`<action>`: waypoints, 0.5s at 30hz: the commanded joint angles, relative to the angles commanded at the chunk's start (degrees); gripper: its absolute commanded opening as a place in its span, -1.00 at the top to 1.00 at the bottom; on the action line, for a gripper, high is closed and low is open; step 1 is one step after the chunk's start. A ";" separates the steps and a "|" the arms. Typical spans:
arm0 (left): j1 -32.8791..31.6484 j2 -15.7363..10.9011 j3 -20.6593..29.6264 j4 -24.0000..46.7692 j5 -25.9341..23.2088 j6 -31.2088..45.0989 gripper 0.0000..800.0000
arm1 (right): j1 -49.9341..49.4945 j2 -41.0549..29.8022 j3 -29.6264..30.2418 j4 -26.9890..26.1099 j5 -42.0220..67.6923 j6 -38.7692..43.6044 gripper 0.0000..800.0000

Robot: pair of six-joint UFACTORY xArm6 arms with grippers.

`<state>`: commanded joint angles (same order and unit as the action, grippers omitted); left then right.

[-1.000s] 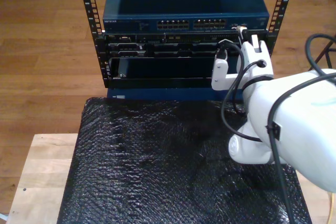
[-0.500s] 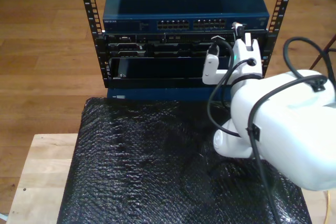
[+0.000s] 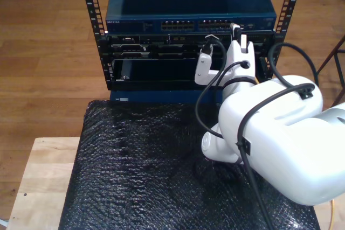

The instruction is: Grab the cable and plug it in

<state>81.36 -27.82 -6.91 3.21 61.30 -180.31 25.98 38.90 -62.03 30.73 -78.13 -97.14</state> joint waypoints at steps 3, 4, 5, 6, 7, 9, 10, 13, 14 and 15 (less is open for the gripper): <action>0.00 0.00 0.00 0.00 0.00 0.00 -1.00 | 0.35 0.79 -0.79 1.58 0.00 0.00 1.00; 0.00 0.00 0.00 0.00 0.09 0.00 -1.00 | 0.53 1.05 -1.32 2.02 0.00 0.00 1.00; 0.00 0.00 0.00 0.00 0.00 0.00 -1.00 | 0.79 1.41 -1.76 2.29 0.00 0.00 1.00; 0.00 0.00 0.00 0.00 0.00 0.00 -1.00 | 1.14 1.76 -2.11 2.46 0.00 0.00 1.00; 0.00 0.00 0.00 0.00 0.00 0.00 -1.00 | 1.32 1.93 -2.29 2.46 0.00 -0.09 1.00; 0.00 0.00 0.00 0.00 0.00 0.00 -1.00 | 1.41 2.02 -2.29 2.46 0.00 0.00 1.00; 0.00 0.00 0.09 0.00 0.09 0.00 -1.00 | 1.49 2.02 -2.37 2.46 0.00 -0.09 1.00; 0.00 0.00 0.09 0.00 0.00 0.00 -1.00 | 1.58 2.02 -2.37 2.55 0.00 -0.09 1.00; 0.00 0.00 0.00 0.00 0.00 0.00 -1.00 | 1.58 2.02 -2.37 2.55 0.00 -0.09 1.00; 0.00 0.00 0.00 0.00 0.00 0.00 -1.00 | 1.58 2.02 -2.37 2.46 0.00 -0.09 1.00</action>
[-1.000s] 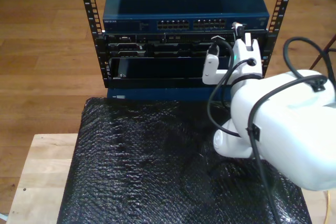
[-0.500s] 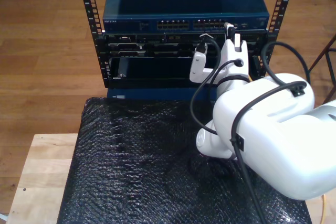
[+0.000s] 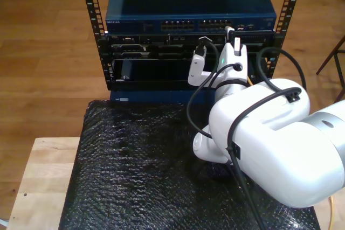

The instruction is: Grab the cable and plug it in

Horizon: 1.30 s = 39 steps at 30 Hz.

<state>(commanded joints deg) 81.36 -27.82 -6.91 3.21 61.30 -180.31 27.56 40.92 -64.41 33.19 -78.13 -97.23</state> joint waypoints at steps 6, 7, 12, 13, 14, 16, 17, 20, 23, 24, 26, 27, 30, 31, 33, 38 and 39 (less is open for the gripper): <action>0.00 0.00 0.00 0.00 0.09 0.00 -1.00 | 0.00 0.09 0.00 0.00 0.09 0.00 1.00; 0.00 0.00 0.00 0.00 0.00 0.00 -1.00 | 0.00 0.09 -0.09 0.00 0.09 0.00 1.00; 0.00 0.00 0.00 0.00 0.00 0.00 -1.00 | 0.00 0.35 -0.70 -0.09 0.62 0.00 1.00; 0.00 0.00 0.00 0.00 0.00 0.00 -1.00 | -0.09 0.53 -0.88 -0.09 0.88 0.00 1.00; 0.00 0.00 0.00 0.00 0.00 0.00 -1.00 | -0.09 0.53 -0.97 -0.09 1.32 0.00 1.00; 0.00 0.00 0.00 0.00 0.09 0.00 -1.00 | -0.09 0.53 -1.14 -0.09 2.20 0.00 1.00; 0.00 0.00 0.00 0.00 0.00 0.00 -1.00 | -0.09 0.53 -1.23 -0.09 2.46 0.00 1.00; 0.00 0.00 0.00 0.00 0.00 0.00 -1.00 | -0.18 0.62 -1.49 -0.09 2.55 0.00 1.00; 0.00 0.00 0.00 0.00 0.00 0.09 -1.00 | -0.26 0.62 -1.32 -0.09 2.46 0.09 1.00; 0.00 0.00 0.00 0.00 0.00 0.00 -1.00 | -0.26 0.62 -1.23 -0.09 2.46 0.09 1.00; 0.00 0.00 0.00 0.00 0.00 0.00 -1.00 | -0.35 0.62 -1.23 -0.09 2.37 0.09 1.00; 0.00 0.00 0.00 0.00 0.00 0.00 -1.00 | -0.35 0.62 -1.23 -0.09 2.37 0.09 1.00; 0.00 0.00 0.00 0.00 0.00 0.00 -1.00 | -0.35 0.62 -1.32 0.44 2.37 0.09 1.00; 0.00 0.00 0.00 0.00 0.09 0.00 -1.00 | -0.44 0.62 -1.32 0.53 2.37 0.09 1.00; 0.00 0.00 0.00 0.00 0.00 0.00 -1.00 | -0.53 0.62 -1.41 0.53 2.37 0.18 1.00; 0.00 0.00 0.00 0.00 0.00 0.00 -1.00 | -0.79 0.62 -1.49 0.53 2.37 0.18 1.00; 0.00 0.00 0.00 0.00 0.00 0.00 -1.00 | -0.79 0.62 -1.49 0.44 2.37 0.18 1.00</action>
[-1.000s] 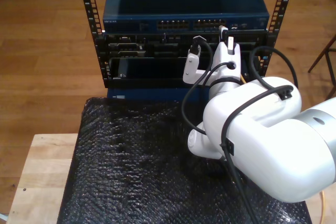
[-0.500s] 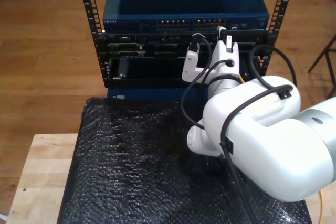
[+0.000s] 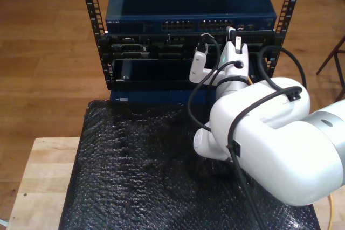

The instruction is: Grab the cable and plug it in

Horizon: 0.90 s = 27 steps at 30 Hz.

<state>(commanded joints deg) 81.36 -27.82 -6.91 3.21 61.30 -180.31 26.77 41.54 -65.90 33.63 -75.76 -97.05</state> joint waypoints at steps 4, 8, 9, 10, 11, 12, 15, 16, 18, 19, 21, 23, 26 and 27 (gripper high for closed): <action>0.00 0.00 0.00 0.00 0.00 0.00 -1.00 | 0.00 0.00 -0.26 0.00 0.09 0.00 1.00; 0.00 0.00 0.00 0.00 0.00 0.00 -1.00 | -0.26 0.00 -0.35 -0.09 0.18 0.00 1.00; 0.00 0.00 0.00 0.00 0.00 0.00 -1.00 | -0.26 0.00 -0.35 -0.09 0.18 0.00 1.00; 0.00 0.00 0.00 0.00 0.00 0.00 -1.00 | -0.26 0.00 -0.44 -0.09 0.18 0.00 1.00; 0.00 0.00 0.00 0.00 0.00 0.00 -1.00 | -0.26 0.00 -0.53 -0.09 0.18 0.00 1.00; 0.00 0.00 0.00 0.00 0.00 0.00 -1.00 | -0.26 0.00 -0.70 -0.09 0.26 0.00 1.00; 0.00 0.00 0.00 0.00 0.00 0.00 -1.00 | -0.26 0.09 -0.88 -0.09 0.26 0.00 1.00; 0.00 0.00 0.00 0.00 0.00 0.00 -1.00 | -0.35 0.09 -0.97 -0.18 0.35 0.00 1.00; 0.00 0.00 0.09 0.00 0.00 0.00 -1.00 | -0.62 0.00 -1.14 -0.18 0.35 0.00 1.00; 0.00 0.00 0.00 0.00 0.00 0.00 -1.00 | -0.62 0.00 -1.05 -0.18 0.35 0.00 1.00; 0.00 0.00 0.00 0.00 0.00 0.00 -1.00 | -0.62 0.00 -1.05 -0.26 0.35 0.00 1.00; 0.00 0.00 0.00 0.00 0.00 0.00 -1.00 | -0.62 0.00 -1.14 -0.26 0.35 0.00 1.00; 0.00 0.00 0.00 0.00 0.00 0.00 -1.00 | -0.62 0.00 -1.14 -0.26 0.35 -0.09 1.00; 0.00 0.00 0.00 0.00 0.09 0.00 -1.00 | -0.62 0.00 -1.14 -0.26 0.35 -0.09 1.00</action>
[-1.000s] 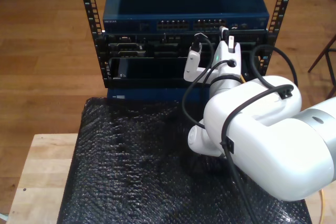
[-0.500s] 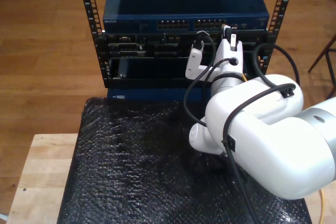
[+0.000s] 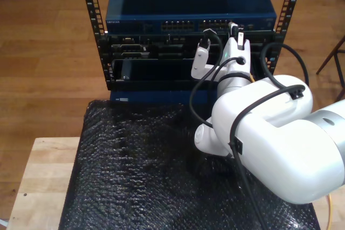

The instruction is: Grab the cable and plug it in

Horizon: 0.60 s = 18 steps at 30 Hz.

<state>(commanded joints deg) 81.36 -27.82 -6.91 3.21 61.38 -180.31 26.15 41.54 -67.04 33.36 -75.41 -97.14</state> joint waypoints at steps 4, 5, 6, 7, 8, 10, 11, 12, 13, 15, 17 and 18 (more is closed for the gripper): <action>0.00 0.00 0.00 0.00 -0.09 0.00 -1.00 | 0.00 0.00 0.18 -0.18 0.00 0.00 1.00; 0.00 0.00 0.00 0.00 -0.09 0.00 -1.00 | 0.00 0.00 0.18 -0.18 0.00 0.00 1.00; 0.00 0.00 0.00 0.00 -0.09 0.00 -1.00 | 0.00 0.00 0.18 -0.18 0.00 -0.09 1.00; 0.00 0.00 0.00 0.00 -0.09 0.00 -1.00 | 0.00 -0.09 0.26 -0.18 0.00 -0.26 1.00; 0.00 0.00 0.00 0.00 -0.09 0.00 -1.00 | 0.00 -0.09 0.26 -0.18 -0.09 -0.62 1.00; 0.00 0.00 0.00 0.00 -0.09 0.00 -1.00 | 0.00 -0.09 0.26 -0.18 -0.09 -1.76 1.00; 0.00 0.00 0.00 0.00 -0.09 0.00 -1.00 | 0.00 -0.09 0.26 -0.18 -0.09 -2.29 1.00; 0.00 0.00 0.00 0.00 -0.09 0.00 -1.00 | 0.00 -0.09 0.18 -0.18 -0.09 -2.55 1.00; 0.00 0.00 0.00 0.00 -0.09 0.00 -1.00 | -0.09 -0.09 0.26 -0.18 -0.09 -2.64 1.00; 0.00 0.00 0.00 0.00 -0.09 0.00 -1.00 | -0.09 -0.09 0.26 -0.18 -0.09 -2.73 1.00; 0.00 0.00 0.00 0.00 -0.09 0.00 -1.00 | -0.09 -0.09 0.26 -0.26 -0.09 -2.73 1.00; 0.00 0.00 0.09 0.00 -0.09 0.00 -1.00 | -0.09 -0.09 0.26 -0.26 -0.09 -2.73 1.00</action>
<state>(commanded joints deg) 81.36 -27.82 -6.82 3.21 61.30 -180.31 26.07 41.45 -66.78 33.10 -75.49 -99.87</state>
